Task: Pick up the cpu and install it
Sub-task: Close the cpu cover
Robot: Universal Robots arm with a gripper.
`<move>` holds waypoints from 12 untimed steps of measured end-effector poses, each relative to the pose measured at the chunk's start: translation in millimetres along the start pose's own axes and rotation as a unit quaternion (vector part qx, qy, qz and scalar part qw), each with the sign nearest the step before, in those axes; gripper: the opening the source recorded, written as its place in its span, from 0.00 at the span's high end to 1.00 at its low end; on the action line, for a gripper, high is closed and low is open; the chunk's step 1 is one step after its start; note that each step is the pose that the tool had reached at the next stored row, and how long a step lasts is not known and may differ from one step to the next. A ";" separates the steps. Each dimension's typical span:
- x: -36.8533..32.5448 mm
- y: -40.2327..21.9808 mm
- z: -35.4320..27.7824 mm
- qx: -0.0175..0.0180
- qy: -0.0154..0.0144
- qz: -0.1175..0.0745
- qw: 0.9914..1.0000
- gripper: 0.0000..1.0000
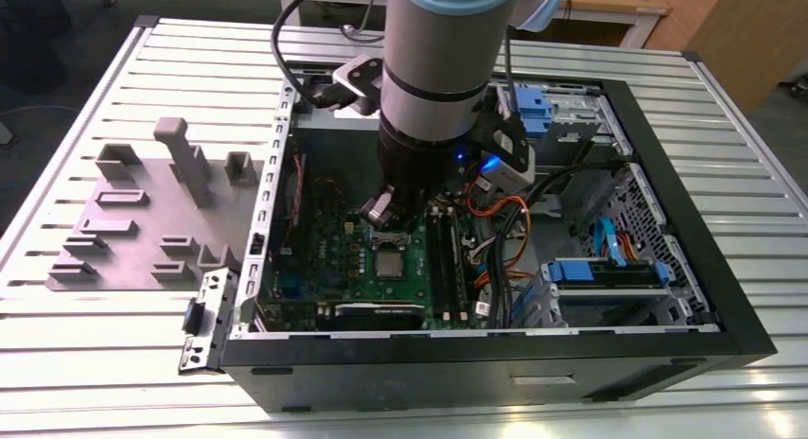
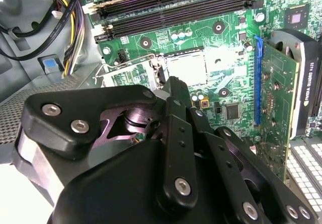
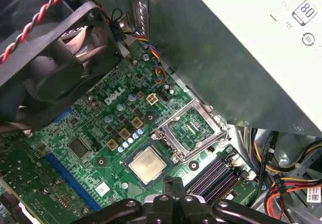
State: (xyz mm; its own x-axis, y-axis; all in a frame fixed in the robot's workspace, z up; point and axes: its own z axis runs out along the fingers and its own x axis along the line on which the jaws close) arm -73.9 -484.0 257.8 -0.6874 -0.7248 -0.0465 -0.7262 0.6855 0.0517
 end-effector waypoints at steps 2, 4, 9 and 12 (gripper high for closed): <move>-0.1 -0.1 0.0 0.000 0.000 0.000 1.000 0.89; -0.1 -0.1 0.0 0.000 0.000 0.000 1.000 0.89; -0.3 -0.3 0.0 0.000 0.000 0.000 1.000 0.89; -1.9 -1.9 0.2 0.000 0.000 0.000 1.000 0.89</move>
State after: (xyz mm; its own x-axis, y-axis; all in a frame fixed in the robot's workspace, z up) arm -71.2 -483.9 257.6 -0.6874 -0.7248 -0.0464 -0.7263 0.6854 0.0521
